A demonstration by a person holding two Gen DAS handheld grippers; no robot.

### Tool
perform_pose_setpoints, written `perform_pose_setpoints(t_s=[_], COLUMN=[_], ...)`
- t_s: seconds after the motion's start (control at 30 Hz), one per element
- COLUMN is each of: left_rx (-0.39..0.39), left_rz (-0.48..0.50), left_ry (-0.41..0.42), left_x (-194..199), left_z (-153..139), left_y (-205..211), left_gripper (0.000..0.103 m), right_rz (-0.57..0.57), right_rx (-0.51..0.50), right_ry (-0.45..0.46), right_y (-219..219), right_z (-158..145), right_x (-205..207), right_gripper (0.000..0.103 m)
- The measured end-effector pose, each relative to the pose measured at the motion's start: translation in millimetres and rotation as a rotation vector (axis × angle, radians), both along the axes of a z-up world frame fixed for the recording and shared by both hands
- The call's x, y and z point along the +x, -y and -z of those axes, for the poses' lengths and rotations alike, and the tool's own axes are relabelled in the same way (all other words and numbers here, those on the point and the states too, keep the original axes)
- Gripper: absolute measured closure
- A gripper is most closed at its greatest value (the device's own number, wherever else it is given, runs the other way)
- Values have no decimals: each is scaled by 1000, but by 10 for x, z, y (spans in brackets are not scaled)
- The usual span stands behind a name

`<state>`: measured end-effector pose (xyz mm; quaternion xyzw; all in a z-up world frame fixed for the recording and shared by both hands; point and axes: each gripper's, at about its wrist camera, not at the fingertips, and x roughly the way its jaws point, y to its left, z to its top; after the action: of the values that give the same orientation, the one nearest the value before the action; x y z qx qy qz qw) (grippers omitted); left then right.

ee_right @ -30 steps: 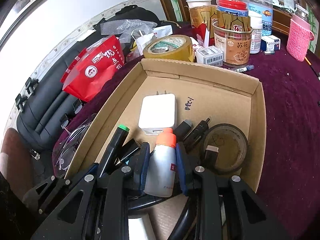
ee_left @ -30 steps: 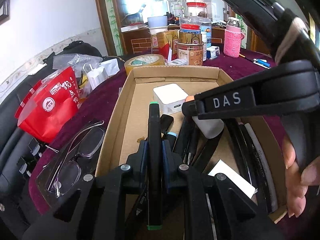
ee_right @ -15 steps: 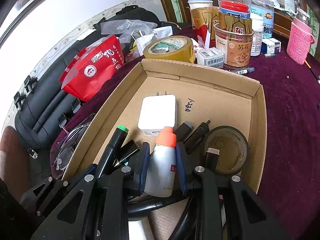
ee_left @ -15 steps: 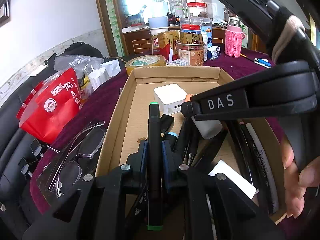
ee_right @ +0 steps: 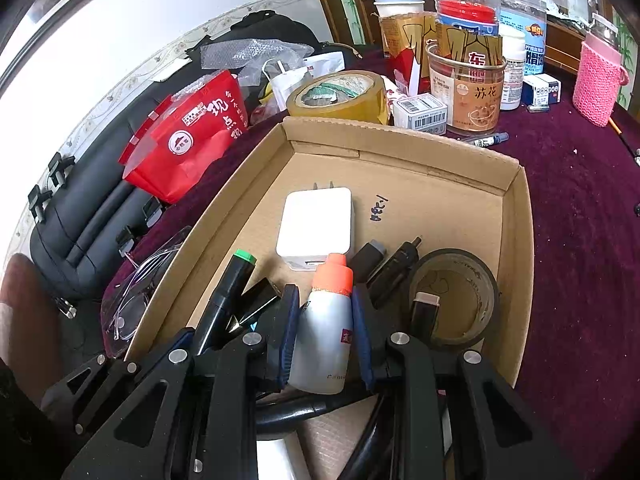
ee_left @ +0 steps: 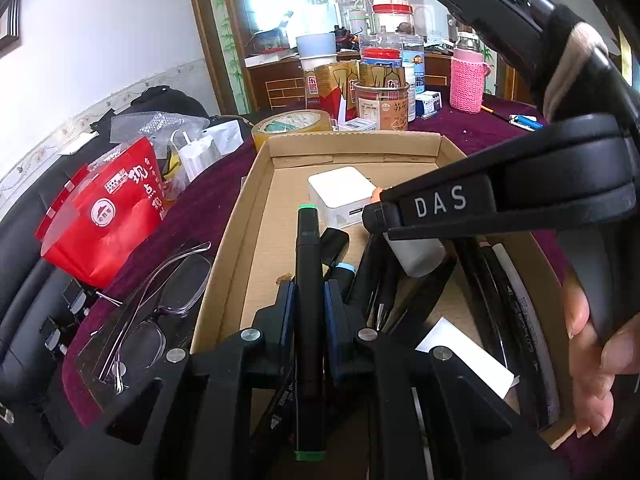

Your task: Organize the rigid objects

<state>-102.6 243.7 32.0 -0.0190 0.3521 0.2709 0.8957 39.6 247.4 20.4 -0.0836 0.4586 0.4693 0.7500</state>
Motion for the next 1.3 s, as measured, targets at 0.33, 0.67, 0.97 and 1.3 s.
perform_pose_setpoints(t_s=[0.33,0.67,0.97,1.3], left_rx=[-1,12,17,58], left_rz=[-10,-16,-27,-35], left_ry=[3,15,38,82], left_x=[-27,-57,-126,-236], left_z=[-5,-25,-92,-211], left_y=[-9,28,84,256], left_gripper=[64,49,39,26], right_rz=[-3,18,55,123], right_rx=[12,49,109,161], right_ry=[-14,11,20,131], right_y=[48,178,465,1093], right_z=[-13,-133,-262,-377], right_x=[-39,-76,-94,-302], right_gripper=[70,51,43,28])
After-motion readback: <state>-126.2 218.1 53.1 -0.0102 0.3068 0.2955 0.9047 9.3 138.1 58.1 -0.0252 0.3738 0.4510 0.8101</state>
